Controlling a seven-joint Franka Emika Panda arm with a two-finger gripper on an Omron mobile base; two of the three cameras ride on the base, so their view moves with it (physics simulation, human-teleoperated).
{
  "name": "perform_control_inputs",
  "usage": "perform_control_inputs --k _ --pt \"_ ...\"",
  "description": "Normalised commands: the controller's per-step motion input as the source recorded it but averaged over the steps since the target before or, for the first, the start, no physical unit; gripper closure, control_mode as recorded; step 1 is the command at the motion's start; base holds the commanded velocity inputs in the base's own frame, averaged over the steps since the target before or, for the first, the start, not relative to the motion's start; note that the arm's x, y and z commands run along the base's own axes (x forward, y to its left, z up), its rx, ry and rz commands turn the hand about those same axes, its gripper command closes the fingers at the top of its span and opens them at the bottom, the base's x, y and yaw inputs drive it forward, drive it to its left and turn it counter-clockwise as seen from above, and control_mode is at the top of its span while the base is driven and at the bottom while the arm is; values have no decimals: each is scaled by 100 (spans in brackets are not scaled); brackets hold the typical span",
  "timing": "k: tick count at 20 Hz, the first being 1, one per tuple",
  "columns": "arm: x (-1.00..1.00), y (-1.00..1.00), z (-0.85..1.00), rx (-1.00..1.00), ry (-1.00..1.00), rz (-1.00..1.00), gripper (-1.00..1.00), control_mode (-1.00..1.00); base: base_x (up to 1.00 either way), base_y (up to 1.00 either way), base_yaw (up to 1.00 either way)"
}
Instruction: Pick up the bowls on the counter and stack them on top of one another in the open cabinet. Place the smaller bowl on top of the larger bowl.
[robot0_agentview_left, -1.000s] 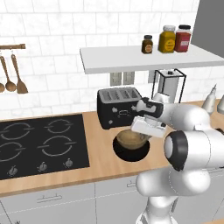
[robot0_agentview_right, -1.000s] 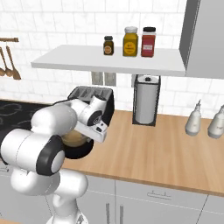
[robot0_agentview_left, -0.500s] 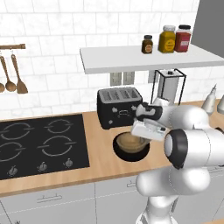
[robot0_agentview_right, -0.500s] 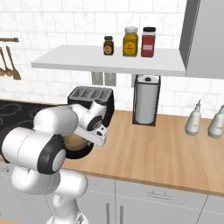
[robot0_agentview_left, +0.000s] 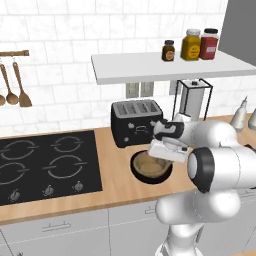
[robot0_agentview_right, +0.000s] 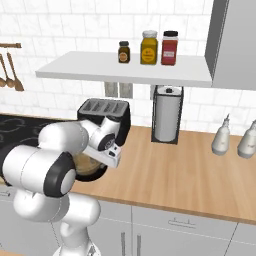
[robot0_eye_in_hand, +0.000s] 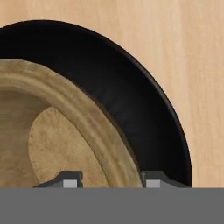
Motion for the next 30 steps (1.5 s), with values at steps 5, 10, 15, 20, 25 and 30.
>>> perform_control_inputs --k 5,10,15,20,25,30 --pt "0 0 44 0 0 0 -100 -100 0 0 0" --pt "0 -1 41 0 0 0 -100 -100 0 0 0" --pt "0 -27 0 0 0 0 -100 -100 0 0 0" --pt "0 -14 -10 0 0 0 -100 -100 0 0 0" --pt "0 0 -33 0 0 0 -100 -100 0 0 0" --pt "0 -1 -40 0 0 0 -100 -100 0 0 0"
